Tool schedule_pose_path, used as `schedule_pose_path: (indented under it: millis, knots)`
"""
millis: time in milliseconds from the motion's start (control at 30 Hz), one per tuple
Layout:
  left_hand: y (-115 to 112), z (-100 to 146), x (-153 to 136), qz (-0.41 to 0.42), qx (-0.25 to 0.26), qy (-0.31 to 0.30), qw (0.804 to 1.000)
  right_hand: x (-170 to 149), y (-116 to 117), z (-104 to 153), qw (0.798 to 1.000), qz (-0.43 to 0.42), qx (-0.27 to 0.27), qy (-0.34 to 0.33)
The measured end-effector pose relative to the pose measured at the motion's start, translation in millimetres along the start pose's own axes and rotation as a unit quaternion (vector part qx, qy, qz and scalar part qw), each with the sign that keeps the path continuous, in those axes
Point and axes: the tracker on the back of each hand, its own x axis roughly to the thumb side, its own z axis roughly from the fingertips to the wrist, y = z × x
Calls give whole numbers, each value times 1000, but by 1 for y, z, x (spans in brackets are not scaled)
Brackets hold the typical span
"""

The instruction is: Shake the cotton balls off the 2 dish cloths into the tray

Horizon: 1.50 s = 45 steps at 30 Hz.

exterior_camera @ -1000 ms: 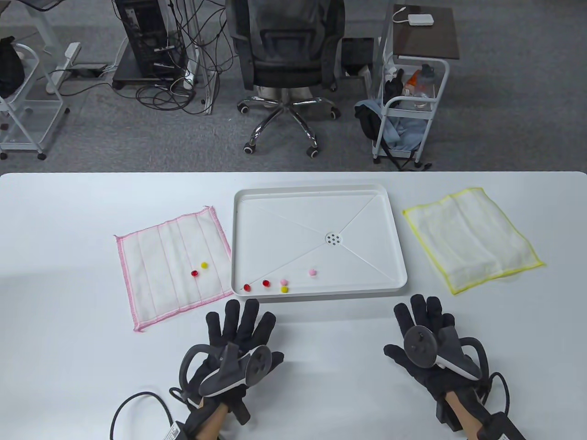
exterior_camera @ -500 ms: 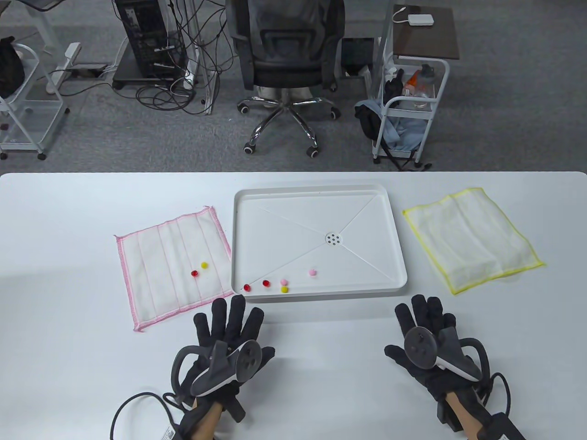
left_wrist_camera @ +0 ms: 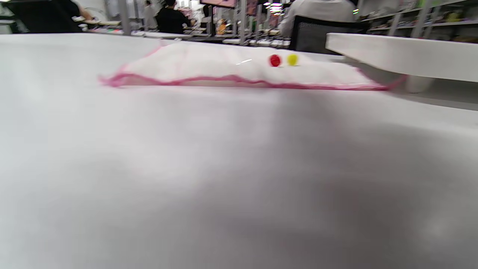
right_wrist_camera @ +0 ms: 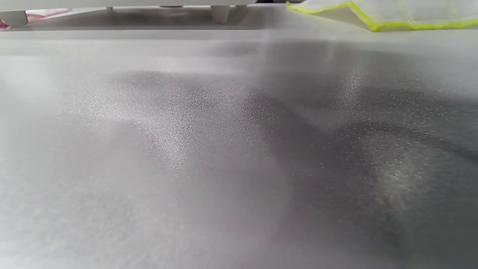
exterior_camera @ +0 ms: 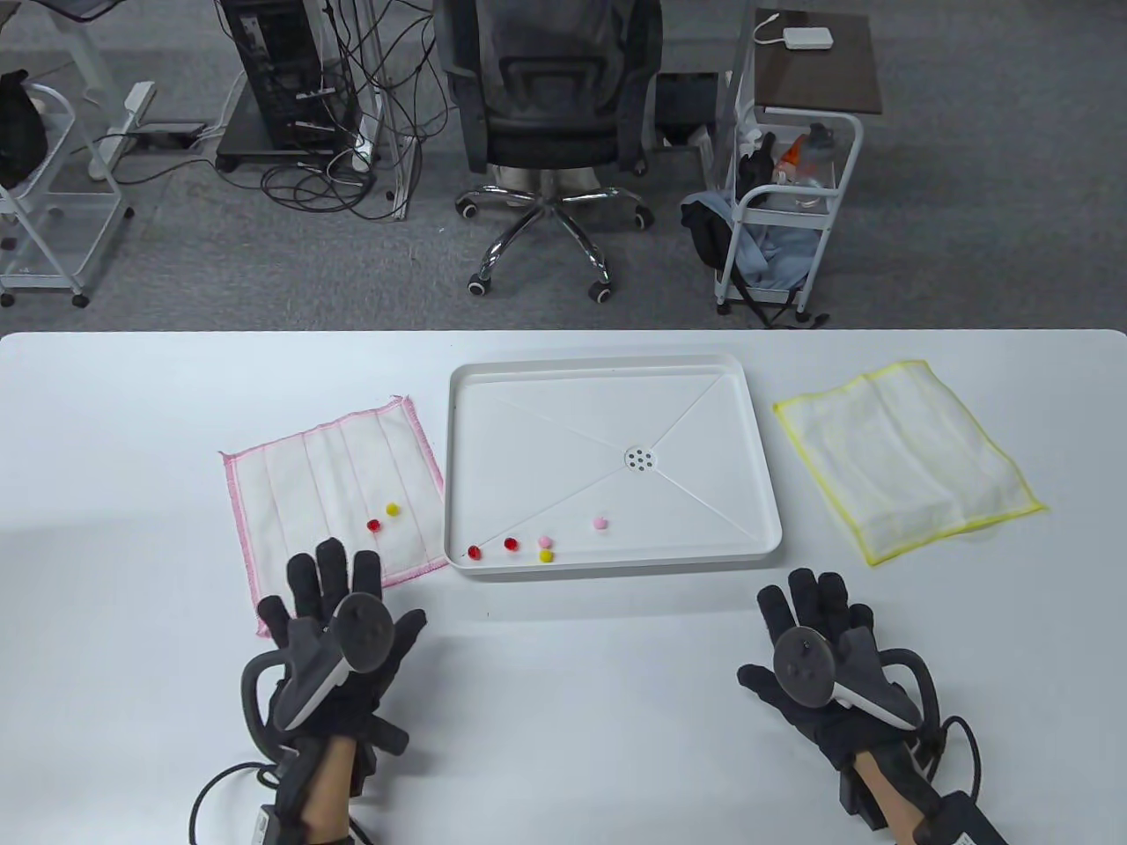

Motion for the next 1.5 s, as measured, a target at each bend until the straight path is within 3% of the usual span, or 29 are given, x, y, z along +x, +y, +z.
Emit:
schedule_pose_path:
  millis: [133, 333, 700, 1100, 1500]
  knots:
    - [-5, -20, -33, 4, -80, 74, 994, -2, 2, -2, 1000, 1, 7, 8]
    - [-24, -39, -59, 43, -164, 76, 983, -4, 3, -4, 1000, 0, 13, 15]
    - [-28, -53, -58, 83, -192, -3, 978, -3, 0, -3, 1000, -2, 24, 17]
    - [-35, -49, -51, 46, -222, 0, 974, -6, 1, -4, 999, -16, 31, 17]
    - [-38, -22, -26, -12, -227, 33, 973, -2, 3, -5, 999, -18, 35, 6]
